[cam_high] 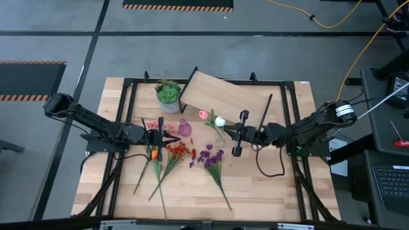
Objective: Pick and place flowers into a vace then onto a shelf
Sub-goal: Put the white flower into the transparent vase
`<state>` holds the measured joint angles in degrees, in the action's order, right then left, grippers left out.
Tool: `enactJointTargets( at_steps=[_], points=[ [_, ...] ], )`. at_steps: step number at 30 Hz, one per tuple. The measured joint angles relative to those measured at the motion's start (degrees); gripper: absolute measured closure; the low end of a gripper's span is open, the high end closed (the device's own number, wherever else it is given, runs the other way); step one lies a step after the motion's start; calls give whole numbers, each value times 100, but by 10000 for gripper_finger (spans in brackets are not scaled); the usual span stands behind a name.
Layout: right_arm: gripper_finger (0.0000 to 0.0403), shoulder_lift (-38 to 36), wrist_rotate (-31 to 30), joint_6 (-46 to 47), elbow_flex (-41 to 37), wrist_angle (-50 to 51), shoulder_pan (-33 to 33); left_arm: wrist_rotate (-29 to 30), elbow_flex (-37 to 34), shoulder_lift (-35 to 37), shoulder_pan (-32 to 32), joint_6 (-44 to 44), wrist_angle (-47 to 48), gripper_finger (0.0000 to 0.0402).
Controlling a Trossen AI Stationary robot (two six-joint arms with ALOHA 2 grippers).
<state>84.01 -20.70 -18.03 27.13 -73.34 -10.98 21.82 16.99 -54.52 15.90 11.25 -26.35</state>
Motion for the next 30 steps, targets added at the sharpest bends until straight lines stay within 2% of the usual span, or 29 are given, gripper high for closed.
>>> enactJointTargets(
  at_steps=[4,13,30],
  points=[
    [400,-2,-10,251,-457,-714,0,0,0,0,0,0,0,400],
    [400,75,89,272,-553,-833,4,9,0,0,0,2,0,400],
    [395,1298,91,579,-553,-1589,313,15,0,0,-2,2,-24,400]
  ],
)
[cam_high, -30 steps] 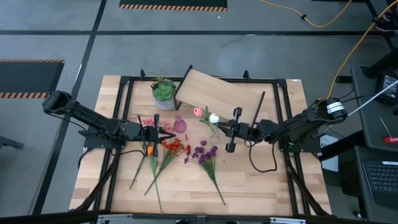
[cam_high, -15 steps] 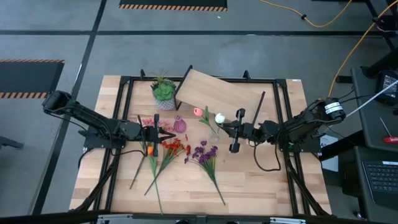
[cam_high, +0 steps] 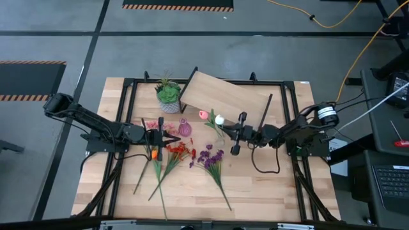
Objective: Pick and place flowers into a vace then onto a shelf
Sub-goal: Put the white flower into the transparent vase, then put the orange flowers into the transparent vase
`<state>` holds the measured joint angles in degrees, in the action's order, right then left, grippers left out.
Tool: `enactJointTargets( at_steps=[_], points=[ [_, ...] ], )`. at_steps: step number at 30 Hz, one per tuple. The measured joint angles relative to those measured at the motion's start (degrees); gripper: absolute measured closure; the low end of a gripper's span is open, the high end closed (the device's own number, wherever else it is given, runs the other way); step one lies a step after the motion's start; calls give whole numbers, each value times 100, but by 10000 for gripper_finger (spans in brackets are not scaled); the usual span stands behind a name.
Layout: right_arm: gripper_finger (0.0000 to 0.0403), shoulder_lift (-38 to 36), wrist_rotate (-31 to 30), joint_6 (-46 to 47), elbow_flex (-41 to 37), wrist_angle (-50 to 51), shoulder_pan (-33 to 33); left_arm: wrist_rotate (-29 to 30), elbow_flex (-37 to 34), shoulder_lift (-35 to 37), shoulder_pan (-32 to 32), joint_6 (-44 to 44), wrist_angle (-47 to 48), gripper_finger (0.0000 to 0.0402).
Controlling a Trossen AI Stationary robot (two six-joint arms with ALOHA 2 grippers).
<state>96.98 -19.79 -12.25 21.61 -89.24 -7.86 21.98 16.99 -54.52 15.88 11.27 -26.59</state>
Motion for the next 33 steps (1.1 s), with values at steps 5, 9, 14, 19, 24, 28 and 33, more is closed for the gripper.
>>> enactJointTargets(
  at_steps=[5,9,14,19,24,28,33],
  points=[
    [370,-2,-2,4,0,50,-2,2,0,0,2,0,0,400],
    [353,-39,-2,12,0,73,-2,4,0,0,0,0,2,400],
    [335,-39,-2,294,0,159,-2,4,0,0,1,0,2,400],
    [316,-39,-2,321,0,169,-2,4,0,0,0,0,2,400],
    [297,-39,-2,321,0,186,-2,0,0,0,1,-5,4,400],
    [286,-39,-2,354,0,190,-2,-52,0,0,2,-6,4,400],
    [287,-96,-4,585,0,246,-2,-55,0,0,2,-12,4,400]
  ],
)
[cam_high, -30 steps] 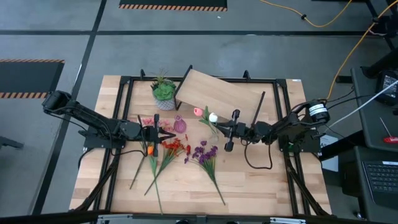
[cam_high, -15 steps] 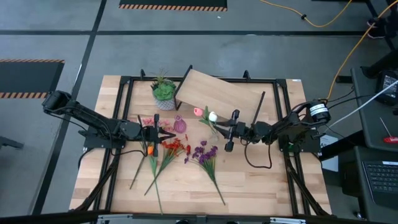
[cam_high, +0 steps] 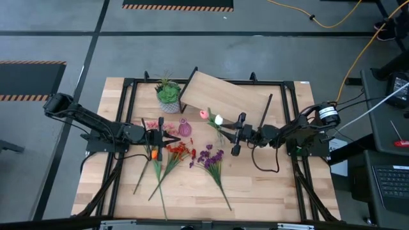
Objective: Pick and place flowers into a vace then onto a shelf
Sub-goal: Put the orange flowers into the transparent vase
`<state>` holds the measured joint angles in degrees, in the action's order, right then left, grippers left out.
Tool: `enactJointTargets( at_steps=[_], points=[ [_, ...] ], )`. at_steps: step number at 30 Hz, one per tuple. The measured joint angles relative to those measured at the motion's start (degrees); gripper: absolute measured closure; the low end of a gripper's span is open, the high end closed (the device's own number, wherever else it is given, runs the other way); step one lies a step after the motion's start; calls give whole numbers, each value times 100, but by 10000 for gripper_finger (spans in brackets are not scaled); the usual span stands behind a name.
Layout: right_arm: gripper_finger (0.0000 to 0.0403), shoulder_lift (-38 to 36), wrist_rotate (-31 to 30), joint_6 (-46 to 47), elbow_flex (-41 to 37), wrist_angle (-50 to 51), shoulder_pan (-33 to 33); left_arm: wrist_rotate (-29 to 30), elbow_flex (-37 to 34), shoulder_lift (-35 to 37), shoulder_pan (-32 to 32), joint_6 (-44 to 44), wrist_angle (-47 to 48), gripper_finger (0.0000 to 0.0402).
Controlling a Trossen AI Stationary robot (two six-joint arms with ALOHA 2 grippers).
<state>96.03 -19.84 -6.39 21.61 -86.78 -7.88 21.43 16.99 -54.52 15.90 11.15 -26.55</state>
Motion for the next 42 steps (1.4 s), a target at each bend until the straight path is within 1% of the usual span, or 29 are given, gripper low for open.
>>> enactJointTargets(
  at_steps=[2,4,8,13,24,27,30,33,38,40,42],
  points=[
    [287,-120,-3,5,0,154,0,0,0,0,-2,-1,0,400],
    [287,-290,-135,10,0,412,-4,0,0,0,-1,3,2,400],
    [287,-777,-457,51,2,1237,-56,-2,0,-2,-2,5,22,400],
    [287,-1318,-461,298,2,2034,-175,-4,0,-2,-2,7,22,400],
    [287,-2129,-459,281,2,2559,-557,-3,0,-2,-1,11,22,400],
    [288,-2224,-457,280,4,2770,-624,4,0,-2,-2,12,22,400],
    [300,-2247,-459,291,77,3081,-694,4,0,-2,-1,14,22,400],
    [328,-2246,-465,294,440,3858,-781,9,0,-2,-1,82,20,400],
    [392,-2194,-462,644,1475,6127,-1004,73,0,-2,0,573,20,400],
    [396,-2103,-462,789,1825,6727,-1126,151,0,-2,-2,599,20,400],
    [391,-1953,-459,891,2073,6959,-1257,155,0,-2,-2,499,20,400]
  ],
)
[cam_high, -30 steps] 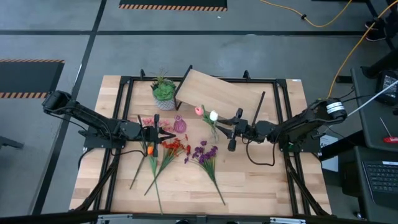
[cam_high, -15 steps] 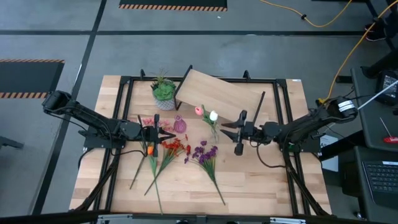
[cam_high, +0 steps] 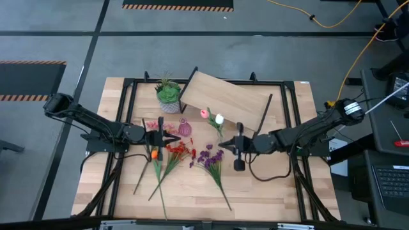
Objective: Pick and place flowers into a vace then onto a shelf
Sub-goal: Put the orange flowers into the transparent vase
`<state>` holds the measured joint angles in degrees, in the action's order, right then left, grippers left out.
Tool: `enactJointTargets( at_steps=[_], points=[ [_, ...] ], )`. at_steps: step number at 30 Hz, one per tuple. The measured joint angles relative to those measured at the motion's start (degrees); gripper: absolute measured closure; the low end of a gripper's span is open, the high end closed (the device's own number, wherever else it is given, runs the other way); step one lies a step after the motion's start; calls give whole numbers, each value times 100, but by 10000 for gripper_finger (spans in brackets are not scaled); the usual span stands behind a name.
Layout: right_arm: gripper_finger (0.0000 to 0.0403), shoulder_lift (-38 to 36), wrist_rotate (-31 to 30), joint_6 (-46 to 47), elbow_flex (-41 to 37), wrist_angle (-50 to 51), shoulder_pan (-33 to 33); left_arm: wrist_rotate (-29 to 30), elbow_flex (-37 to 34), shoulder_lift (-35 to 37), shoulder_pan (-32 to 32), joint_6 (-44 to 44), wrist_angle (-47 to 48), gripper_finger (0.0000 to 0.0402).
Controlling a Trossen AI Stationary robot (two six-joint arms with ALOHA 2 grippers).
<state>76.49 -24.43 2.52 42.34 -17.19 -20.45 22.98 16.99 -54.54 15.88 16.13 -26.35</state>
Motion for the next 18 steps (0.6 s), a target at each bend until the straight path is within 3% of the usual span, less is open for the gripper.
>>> enactJointTargets(
  at_steps=[6,11,13,18],
  points=[
    [399,296,-24,-128,228,78,-407,-46,0,0,125,-356,23,400],
    [397,356,-516,38,230,169,-731,-204,-2,0,522,-851,255,400],
    [400,362,-529,47,230,194,-828,90,5,2,767,-1156,378,400],
    [398,362,-527,187,230,200,-1018,1479,525,-46,1420,-2061,1634,400]
  ],
)
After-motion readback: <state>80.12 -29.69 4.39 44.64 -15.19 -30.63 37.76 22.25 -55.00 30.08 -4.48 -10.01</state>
